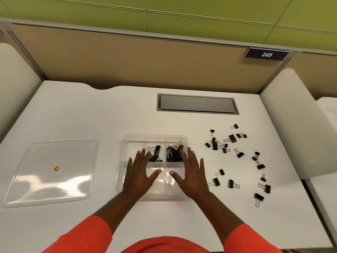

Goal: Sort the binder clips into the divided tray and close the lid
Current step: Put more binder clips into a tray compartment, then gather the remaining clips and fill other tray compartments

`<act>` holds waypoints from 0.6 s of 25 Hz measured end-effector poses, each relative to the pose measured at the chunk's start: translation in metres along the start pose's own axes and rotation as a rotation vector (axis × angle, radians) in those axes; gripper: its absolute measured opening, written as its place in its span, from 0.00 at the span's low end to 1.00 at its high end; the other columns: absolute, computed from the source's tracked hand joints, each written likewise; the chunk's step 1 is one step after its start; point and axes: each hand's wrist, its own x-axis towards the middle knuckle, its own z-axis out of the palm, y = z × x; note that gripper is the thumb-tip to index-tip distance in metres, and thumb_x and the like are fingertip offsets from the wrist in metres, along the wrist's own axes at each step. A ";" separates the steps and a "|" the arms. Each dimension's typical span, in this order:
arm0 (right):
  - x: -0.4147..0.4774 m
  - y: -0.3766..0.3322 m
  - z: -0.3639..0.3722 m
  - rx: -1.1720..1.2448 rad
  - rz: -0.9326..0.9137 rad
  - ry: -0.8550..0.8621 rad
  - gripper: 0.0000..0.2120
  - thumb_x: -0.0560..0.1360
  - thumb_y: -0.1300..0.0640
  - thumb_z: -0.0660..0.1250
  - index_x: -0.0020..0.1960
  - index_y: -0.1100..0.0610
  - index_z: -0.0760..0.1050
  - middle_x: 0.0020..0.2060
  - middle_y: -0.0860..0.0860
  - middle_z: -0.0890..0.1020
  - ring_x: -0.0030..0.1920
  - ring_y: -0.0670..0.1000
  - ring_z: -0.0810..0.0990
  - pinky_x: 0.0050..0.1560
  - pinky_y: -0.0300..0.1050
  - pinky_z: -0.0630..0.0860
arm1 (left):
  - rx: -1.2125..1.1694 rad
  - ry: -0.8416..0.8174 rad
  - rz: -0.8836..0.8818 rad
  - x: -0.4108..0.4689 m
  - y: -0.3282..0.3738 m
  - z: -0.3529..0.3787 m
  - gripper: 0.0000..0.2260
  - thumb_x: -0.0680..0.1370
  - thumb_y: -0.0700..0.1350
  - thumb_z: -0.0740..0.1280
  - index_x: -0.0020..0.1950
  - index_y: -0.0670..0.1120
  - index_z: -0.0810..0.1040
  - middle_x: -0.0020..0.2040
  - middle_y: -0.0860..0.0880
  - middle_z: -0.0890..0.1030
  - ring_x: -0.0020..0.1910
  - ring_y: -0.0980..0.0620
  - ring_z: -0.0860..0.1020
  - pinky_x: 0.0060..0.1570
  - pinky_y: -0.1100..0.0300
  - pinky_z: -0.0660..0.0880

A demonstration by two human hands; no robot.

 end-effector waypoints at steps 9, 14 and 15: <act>-0.020 0.082 -0.039 -0.047 0.052 -0.004 0.42 0.79 0.29 0.53 0.82 0.50 0.44 0.81 0.48 0.40 0.80 0.47 0.38 0.79 0.61 0.39 | -0.010 -0.020 0.052 0.014 0.089 0.045 0.34 0.77 0.65 0.59 0.79 0.51 0.59 0.80 0.51 0.57 0.79 0.54 0.51 0.77 0.44 0.51; -0.029 0.138 -0.055 -0.072 0.090 -0.022 0.42 0.78 0.28 0.51 0.82 0.51 0.44 0.81 0.48 0.39 0.80 0.47 0.38 0.79 0.60 0.39 | -0.004 -0.079 0.096 0.026 0.140 0.082 0.33 0.78 0.65 0.59 0.79 0.52 0.58 0.80 0.50 0.55 0.79 0.54 0.49 0.77 0.46 0.48; -0.031 0.147 -0.057 -0.075 0.097 -0.032 0.42 0.78 0.28 0.51 0.82 0.50 0.43 0.81 0.47 0.39 0.80 0.47 0.37 0.79 0.60 0.39 | 0.005 -0.085 0.109 0.029 0.147 0.088 0.33 0.78 0.64 0.59 0.79 0.52 0.58 0.80 0.49 0.55 0.80 0.52 0.49 0.77 0.45 0.48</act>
